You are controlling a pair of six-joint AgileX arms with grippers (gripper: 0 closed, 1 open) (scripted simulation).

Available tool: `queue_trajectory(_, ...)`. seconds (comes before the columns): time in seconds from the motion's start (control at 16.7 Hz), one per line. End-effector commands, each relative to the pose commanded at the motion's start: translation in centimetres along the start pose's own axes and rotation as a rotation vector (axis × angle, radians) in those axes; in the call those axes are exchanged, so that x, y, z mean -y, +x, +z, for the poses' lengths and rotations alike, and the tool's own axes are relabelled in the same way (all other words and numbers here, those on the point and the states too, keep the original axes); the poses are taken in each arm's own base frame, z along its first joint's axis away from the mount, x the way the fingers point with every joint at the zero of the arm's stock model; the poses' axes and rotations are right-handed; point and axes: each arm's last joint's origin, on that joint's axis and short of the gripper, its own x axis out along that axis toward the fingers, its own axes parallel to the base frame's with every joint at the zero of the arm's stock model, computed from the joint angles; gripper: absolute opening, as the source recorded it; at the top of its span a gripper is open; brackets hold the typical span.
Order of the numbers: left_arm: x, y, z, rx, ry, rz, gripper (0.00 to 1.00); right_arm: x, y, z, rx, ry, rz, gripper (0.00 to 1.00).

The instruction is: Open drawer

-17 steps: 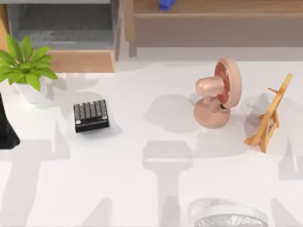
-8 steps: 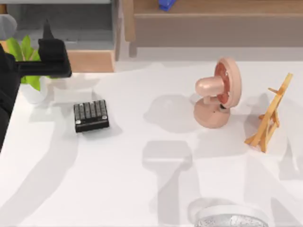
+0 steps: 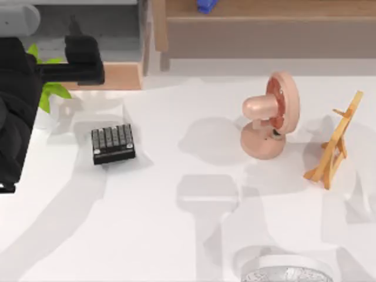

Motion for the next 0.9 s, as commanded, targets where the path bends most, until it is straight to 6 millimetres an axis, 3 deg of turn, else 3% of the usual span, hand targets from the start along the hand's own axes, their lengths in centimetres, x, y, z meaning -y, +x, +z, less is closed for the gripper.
queue_trajectory(0.18,-0.3,0.9,0.2,0.007,0.029,0.009,1.00,0.0,0.0,0.0,0.000,0.000,0.000,1.00)
queue_trajectory(0.42,-2.6,5.9,0.3,0.023,0.212,0.062,1.00,0.0,0.0,0.0,0.000,0.000,0.000,1.00)
queue_trajectory(0.66,-8.8,13.0,-1.9,0.002,0.573,0.130,1.00,0.0,0.0,0.0,0.000,0.000,0.000,1.00)
queue_trajectory(0.9,-17.2,18.1,-6.6,-0.041,1.009,0.142,1.00,0.0,0.0,0.0,0.000,0.000,0.000,1.00)
